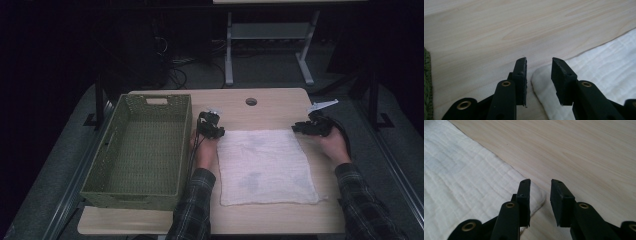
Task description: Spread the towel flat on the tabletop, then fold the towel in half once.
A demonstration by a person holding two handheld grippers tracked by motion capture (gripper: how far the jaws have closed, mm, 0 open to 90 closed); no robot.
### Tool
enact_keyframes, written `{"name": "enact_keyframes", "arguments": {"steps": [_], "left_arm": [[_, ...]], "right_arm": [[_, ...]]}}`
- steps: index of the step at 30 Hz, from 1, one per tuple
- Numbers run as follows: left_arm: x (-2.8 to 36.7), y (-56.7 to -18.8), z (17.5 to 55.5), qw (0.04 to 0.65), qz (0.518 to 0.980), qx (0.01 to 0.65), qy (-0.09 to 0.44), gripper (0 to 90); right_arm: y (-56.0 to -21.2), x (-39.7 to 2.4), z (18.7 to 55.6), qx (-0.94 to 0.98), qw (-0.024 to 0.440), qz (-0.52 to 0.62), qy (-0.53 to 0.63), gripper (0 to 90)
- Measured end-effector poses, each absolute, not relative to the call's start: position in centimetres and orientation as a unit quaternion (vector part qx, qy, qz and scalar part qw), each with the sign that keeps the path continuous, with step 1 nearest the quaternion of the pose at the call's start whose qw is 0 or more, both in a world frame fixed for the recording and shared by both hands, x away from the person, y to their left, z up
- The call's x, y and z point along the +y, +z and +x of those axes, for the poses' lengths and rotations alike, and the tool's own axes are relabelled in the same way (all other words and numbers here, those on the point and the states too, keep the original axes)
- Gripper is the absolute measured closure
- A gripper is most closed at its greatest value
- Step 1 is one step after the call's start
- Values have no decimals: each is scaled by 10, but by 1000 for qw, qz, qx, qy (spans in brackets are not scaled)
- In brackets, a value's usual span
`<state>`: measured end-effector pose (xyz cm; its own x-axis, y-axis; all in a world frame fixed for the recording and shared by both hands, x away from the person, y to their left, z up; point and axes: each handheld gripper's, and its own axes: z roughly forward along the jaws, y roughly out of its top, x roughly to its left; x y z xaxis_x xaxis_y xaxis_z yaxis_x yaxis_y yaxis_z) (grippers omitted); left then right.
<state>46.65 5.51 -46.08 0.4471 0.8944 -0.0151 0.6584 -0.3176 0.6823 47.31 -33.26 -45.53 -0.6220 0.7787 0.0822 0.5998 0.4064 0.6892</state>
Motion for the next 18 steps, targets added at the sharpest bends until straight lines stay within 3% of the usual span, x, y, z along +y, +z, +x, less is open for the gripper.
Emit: {"name": "enact_keyframes", "arguments": {"steps": [10, 15, 18], "left_arm": [[57, -467, 467, 310, 792, 493, 183, 641], [57, -467, 466, 314, 794, 488, 181, 719], [56, -467, 466, 319, 796, 485, 172, 817]], "right_arm": [[-469, -321, 478, 836, 121, 419, 334, 695], [-470, -322, 478, 834, 121, 422, 335, 740], [-471, -322, 477, 831, 117, 424, 341, 806]]}}
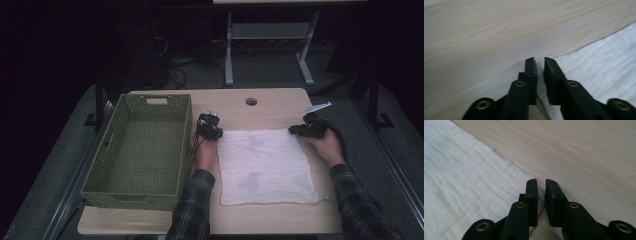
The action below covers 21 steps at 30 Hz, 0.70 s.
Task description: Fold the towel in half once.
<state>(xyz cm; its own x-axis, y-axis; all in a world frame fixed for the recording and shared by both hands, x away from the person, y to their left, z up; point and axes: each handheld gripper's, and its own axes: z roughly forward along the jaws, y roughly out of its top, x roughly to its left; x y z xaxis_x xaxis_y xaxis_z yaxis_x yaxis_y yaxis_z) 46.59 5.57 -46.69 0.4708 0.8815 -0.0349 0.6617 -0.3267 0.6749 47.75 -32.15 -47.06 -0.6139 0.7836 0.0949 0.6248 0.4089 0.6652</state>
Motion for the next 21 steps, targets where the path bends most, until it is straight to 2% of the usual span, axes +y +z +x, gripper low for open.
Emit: {"name": "enact_keyframes", "arguments": {"steps": [4, 21], "left_arm": [[56, -467, 465, 325, 792, 487, 171, 862], [60, -443, 446, 366, 779, 479, 169, 864]], "right_arm": [[-470, -321, 477, 831, 118, 426, 337, 851], [-443, -337, 455, 815, 128, 421, 377, 854]]}}
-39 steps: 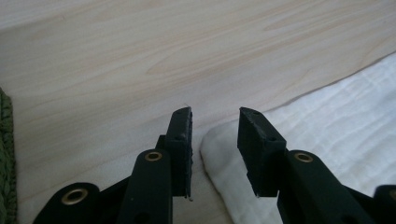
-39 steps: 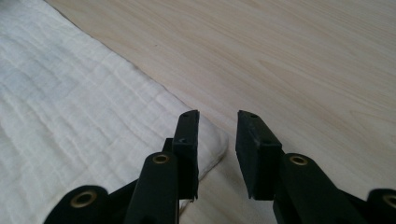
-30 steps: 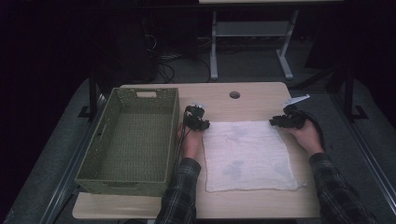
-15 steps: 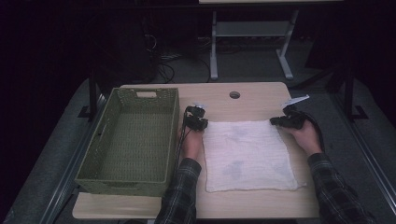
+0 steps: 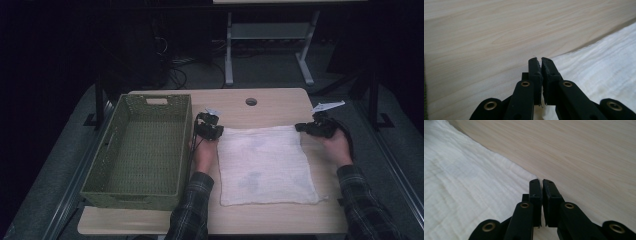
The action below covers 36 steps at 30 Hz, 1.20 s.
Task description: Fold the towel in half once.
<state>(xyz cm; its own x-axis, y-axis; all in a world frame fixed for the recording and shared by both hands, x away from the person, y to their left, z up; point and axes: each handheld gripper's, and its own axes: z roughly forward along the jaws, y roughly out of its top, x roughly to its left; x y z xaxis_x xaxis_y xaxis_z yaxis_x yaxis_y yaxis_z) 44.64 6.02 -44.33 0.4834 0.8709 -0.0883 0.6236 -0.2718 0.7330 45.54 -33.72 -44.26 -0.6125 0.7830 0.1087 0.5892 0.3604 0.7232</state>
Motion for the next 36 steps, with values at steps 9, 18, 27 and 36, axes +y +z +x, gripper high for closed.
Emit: {"name": "enact_keyframes", "arguments": {"steps": [9, 18, 27, 36], "left_arm": [[64, -432, 430, 379, 776, 470, 180, 864], [65, -426, 406, 386, 777, 462, 186, 865], [67, -425, 386, 386, 780, 457, 185, 868], [63, -421, 363, 383, 788, 442, 193, 870]], "right_arm": [[-433, -340, 435, 816, 125, 407, 390, 854], [-432, -340, 419, 824, 128, 396, 384, 854], [-431, -338, 399, 835, 131, 386, 370, 854], [-432, -344, 385, 836, 126, 383, 373, 854]]}}
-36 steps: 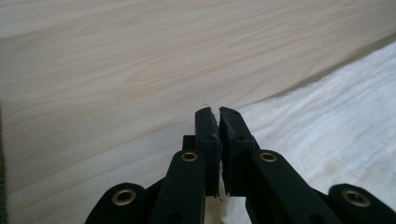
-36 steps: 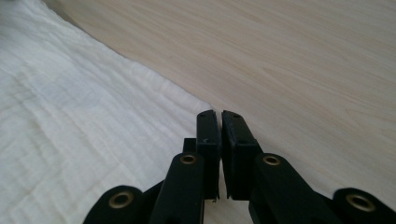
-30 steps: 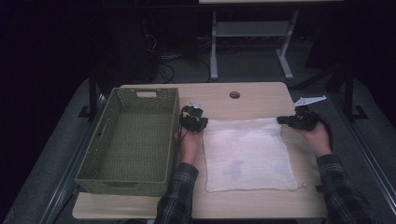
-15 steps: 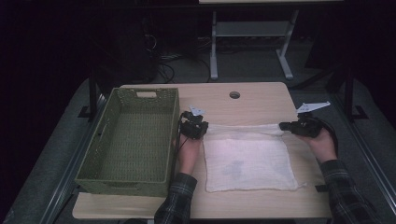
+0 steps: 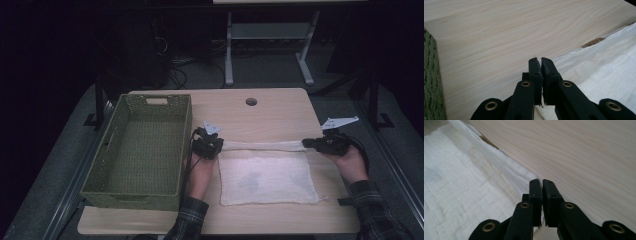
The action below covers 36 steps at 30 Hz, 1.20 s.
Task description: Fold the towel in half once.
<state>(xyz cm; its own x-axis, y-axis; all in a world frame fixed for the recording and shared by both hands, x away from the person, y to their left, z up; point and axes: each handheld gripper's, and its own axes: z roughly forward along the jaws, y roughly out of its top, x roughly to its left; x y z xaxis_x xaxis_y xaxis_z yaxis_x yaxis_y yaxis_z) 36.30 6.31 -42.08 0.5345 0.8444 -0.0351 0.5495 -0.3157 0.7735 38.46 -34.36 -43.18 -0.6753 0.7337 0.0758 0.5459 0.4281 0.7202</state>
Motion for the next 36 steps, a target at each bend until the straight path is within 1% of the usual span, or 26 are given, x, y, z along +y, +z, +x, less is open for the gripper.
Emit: {"name": "enact_keyframes", "arguments": {"steps": [12, 20, 29, 36], "left_arm": [[63, -421, 332, 392, 792, 427, 191, 870], [70, -422, 313, 404, 790, 426, 177, 870], [68, -424, 291, 405, 798, 413, 172, 870], [68, -424, 272, 406, 803, 404, 165, 869]], "right_arm": [[-431, -349, 357, 838, 126, 378, 374, 854], [-431, -348, 335, 840, 117, 369, 380, 854], [-430, -352, 313, 843, 118, 363, 379, 854], [-434, -353, 296, 846, 109, 360, 377, 854]]}}
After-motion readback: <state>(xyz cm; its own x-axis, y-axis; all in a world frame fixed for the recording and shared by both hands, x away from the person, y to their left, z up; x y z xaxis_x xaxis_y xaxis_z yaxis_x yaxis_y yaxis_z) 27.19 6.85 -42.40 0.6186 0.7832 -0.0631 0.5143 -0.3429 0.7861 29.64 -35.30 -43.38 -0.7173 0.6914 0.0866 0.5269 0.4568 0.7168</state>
